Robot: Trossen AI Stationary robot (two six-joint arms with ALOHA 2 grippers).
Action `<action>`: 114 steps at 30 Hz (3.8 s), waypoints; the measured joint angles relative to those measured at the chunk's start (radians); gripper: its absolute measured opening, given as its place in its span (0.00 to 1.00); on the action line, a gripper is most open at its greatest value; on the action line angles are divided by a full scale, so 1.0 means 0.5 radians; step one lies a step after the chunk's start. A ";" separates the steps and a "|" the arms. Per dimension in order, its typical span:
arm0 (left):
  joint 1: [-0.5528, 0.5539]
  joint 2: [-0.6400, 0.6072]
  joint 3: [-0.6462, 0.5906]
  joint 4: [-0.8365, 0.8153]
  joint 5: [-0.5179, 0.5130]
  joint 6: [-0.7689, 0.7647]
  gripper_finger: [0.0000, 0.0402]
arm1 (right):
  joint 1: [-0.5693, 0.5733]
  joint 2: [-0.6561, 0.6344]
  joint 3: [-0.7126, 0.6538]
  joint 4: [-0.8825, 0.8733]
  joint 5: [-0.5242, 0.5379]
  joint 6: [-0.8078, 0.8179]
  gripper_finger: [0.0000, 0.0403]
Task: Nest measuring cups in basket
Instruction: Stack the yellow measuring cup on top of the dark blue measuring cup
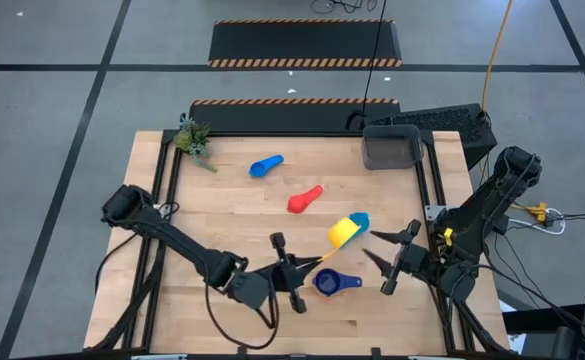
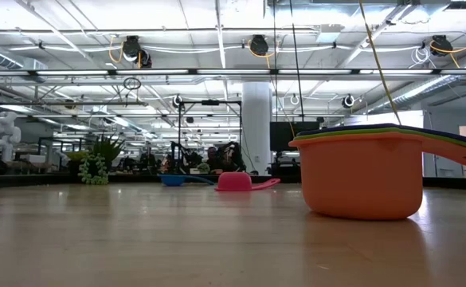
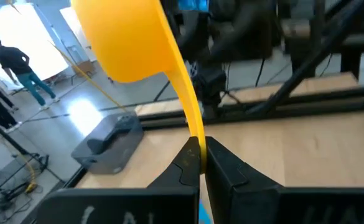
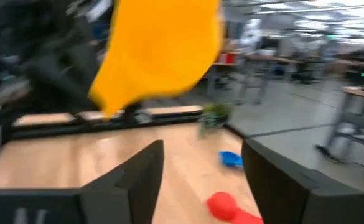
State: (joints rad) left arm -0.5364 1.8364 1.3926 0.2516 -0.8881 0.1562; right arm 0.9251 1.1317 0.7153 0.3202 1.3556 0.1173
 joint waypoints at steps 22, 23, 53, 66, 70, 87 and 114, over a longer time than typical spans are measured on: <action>0.143 0.200 -0.513 1.641 0.894 0.434 0.01 | -0.552 0.300 -0.659 1.926 -1.636 -0.175 0.53; 0.150 0.241 -0.500 1.685 0.894 0.455 0.01 | -0.576 0.330 -0.652 1.928 -1.676 -0.162 0.53; 0.247 0.345 -0.474 1.693 0.951 0.317 0.04 | -0.669 0.506 -0.600 2.149 -1.863 -0.088 0.02; 0.247 -0.251 -0.472 0.212 1.005 -0.442 0.47 | -0.687 0.202 -0.599 1.433 -1.898 0.270 0.00; 0.144 -0.399 -0.471 0.023 0.994 -0.390 0.50 | -0.770 0.114 -0.599 1.131 -2.244 0.565 0.00; -0.107 -0.369 -0.474 0.170 0.704 0.943 0.38 | -0.919 0.453 -0.599 1.230 -3.376 1.442 0.00; -0.184 0.237 -0.104 0.499 0.904 2.450 0.37 | -0.864 0.802 -0.355 1.805 -4.293 2.223 0.00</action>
State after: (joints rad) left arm -0.6285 1.9550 1.3406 0.5011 -0.4362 1.3810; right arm 0.4931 1.5326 0.5377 1.2227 -0.7908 1.2286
